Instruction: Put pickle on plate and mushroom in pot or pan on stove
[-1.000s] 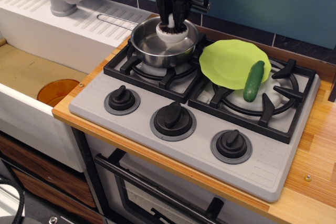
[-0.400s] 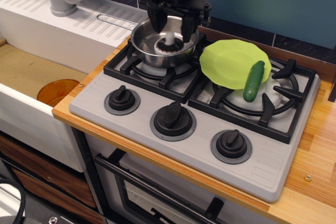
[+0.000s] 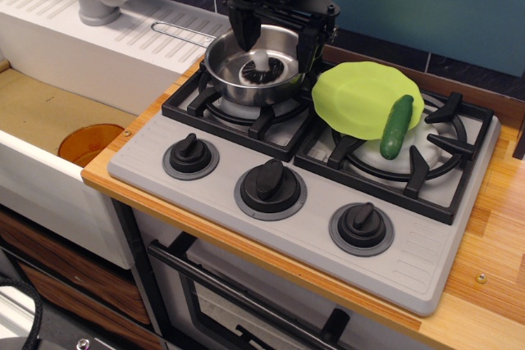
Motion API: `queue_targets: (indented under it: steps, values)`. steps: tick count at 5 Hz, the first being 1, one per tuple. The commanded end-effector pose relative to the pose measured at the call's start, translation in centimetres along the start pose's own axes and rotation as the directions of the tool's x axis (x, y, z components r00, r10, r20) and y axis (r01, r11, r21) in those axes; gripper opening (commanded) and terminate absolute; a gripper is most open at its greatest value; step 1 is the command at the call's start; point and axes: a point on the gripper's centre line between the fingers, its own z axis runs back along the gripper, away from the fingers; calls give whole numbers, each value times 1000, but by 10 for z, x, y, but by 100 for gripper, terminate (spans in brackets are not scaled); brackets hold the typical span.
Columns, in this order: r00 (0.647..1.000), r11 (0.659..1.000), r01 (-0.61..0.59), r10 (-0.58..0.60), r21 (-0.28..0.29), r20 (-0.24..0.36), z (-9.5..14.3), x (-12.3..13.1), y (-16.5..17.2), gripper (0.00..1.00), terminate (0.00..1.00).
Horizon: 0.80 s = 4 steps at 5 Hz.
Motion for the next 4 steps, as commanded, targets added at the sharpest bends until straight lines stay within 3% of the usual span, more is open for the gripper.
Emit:
queue_targets:
  steps: [1, 3, 4]
  values:
    - [994, 999, 36, -33, -26, 107, 40, 12, 28, 100, 0]
    - [990, 998, 64, -60, -25, 125, 49, -12, 56, 100, 0]
    - [990, 998, 63, -59, -26, 125, 52, -23, 62, 100, 100]
